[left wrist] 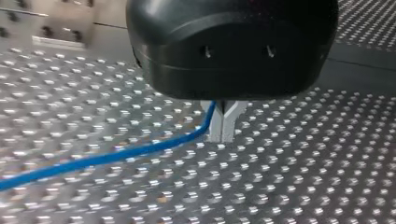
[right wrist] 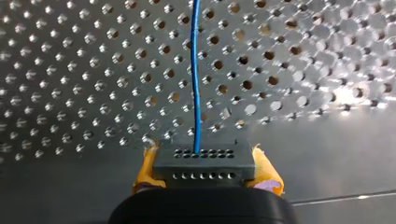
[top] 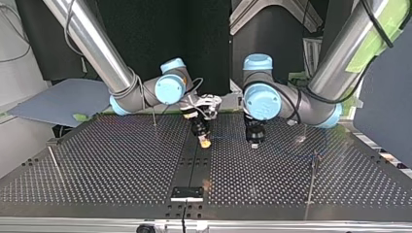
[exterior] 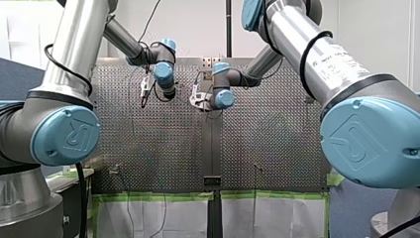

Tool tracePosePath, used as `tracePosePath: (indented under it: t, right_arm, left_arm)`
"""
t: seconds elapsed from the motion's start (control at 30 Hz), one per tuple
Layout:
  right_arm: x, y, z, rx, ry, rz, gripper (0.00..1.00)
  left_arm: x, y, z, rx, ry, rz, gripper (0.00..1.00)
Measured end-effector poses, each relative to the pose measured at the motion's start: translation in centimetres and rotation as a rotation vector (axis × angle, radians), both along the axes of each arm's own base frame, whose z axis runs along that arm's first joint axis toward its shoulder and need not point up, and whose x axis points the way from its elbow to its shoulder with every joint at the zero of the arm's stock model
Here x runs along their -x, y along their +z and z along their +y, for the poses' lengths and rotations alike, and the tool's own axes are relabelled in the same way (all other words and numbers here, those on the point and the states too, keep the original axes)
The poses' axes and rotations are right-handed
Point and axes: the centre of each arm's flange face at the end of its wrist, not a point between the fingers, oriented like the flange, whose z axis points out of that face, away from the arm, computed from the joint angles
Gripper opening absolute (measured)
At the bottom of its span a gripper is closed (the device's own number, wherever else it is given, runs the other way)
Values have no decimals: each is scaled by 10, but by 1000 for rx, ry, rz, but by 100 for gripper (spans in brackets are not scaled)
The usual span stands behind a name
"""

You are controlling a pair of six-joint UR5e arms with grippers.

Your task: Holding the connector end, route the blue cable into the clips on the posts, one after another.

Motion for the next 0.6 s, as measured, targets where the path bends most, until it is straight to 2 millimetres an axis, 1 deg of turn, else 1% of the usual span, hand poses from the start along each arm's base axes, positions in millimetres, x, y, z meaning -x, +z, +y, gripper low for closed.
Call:
tracePosePath:
  t: [0.23,0.6]
  right_arm:
    - [14,-24,1,-21,-41,51,0]
    - [42,-68,6,-46,-108,137,0]
  left_arm:
    - [1,-30,-6,11,-6,34,0]
    - [12,-49,-20,33,-43,19,0]
